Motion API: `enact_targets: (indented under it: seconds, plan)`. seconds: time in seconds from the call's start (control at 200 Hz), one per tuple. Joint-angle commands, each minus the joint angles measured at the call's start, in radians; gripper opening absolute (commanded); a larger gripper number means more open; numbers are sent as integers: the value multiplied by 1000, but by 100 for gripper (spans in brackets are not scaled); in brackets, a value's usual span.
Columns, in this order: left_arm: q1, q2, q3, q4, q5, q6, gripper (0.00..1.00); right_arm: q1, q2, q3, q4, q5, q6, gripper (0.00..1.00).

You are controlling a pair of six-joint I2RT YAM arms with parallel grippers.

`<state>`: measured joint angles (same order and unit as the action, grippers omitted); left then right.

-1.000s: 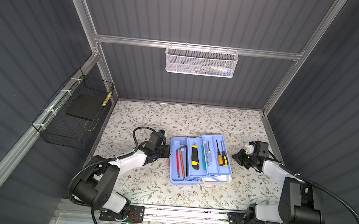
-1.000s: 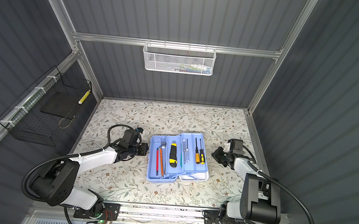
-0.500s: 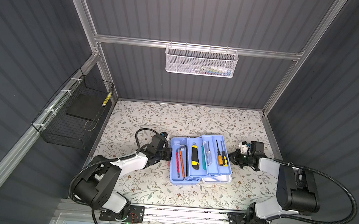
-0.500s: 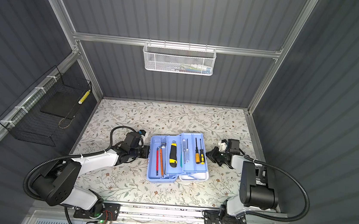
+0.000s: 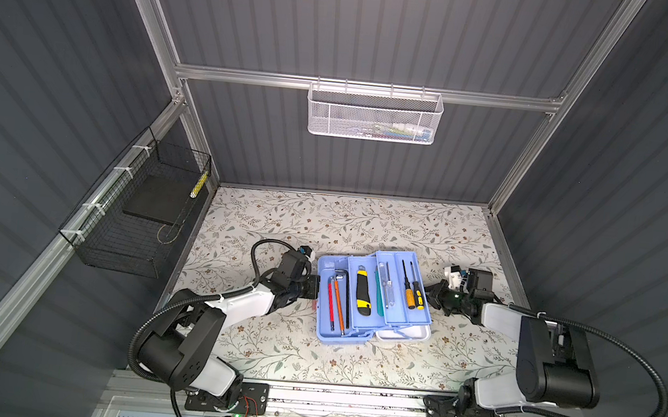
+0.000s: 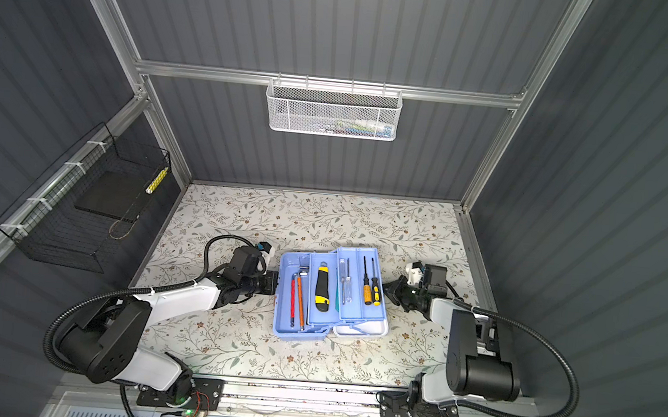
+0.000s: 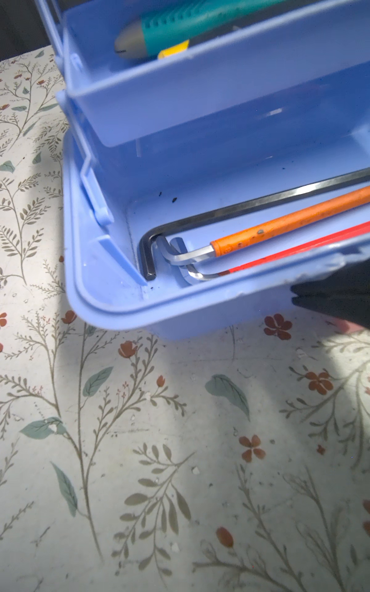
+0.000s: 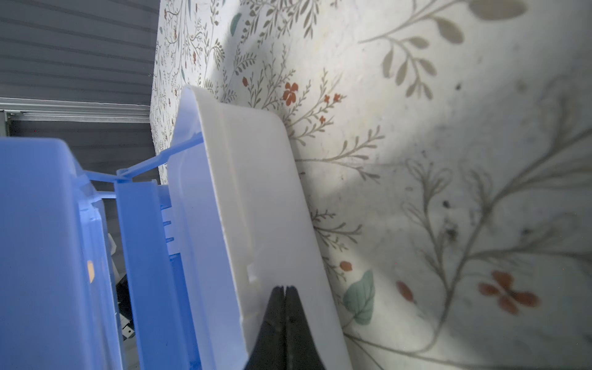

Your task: Pack the tool kit

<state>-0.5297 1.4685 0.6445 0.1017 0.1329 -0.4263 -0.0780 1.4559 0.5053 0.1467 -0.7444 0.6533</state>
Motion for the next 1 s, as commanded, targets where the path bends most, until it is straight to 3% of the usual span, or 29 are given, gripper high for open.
enact_targets:
  seconds: [0.0,0.41,0.556,0.636,0.756,0.991]
  plan:
    - [-15,-20,-8,56,62,1,0,20,-54,-18,28,-121,43,0]
    - [-15,-34,-24,86,75,-14,0,38,-212,-18,-63,-106,63,0]
    - [-15,-52,-31,78,63,-9,0,130,-292,93,-299,67,-32,0]
    - [-15,-56,-36,69,51,-4,0,182,-325,174,-452,214,-83,6]
    - [-15,-57,-52,71,35,-1,0,177,-382,214,-582,387,-145,14]
    - [-14,-63,-62,67,24,1,0,118,-344,165,-541,344,-152,13]
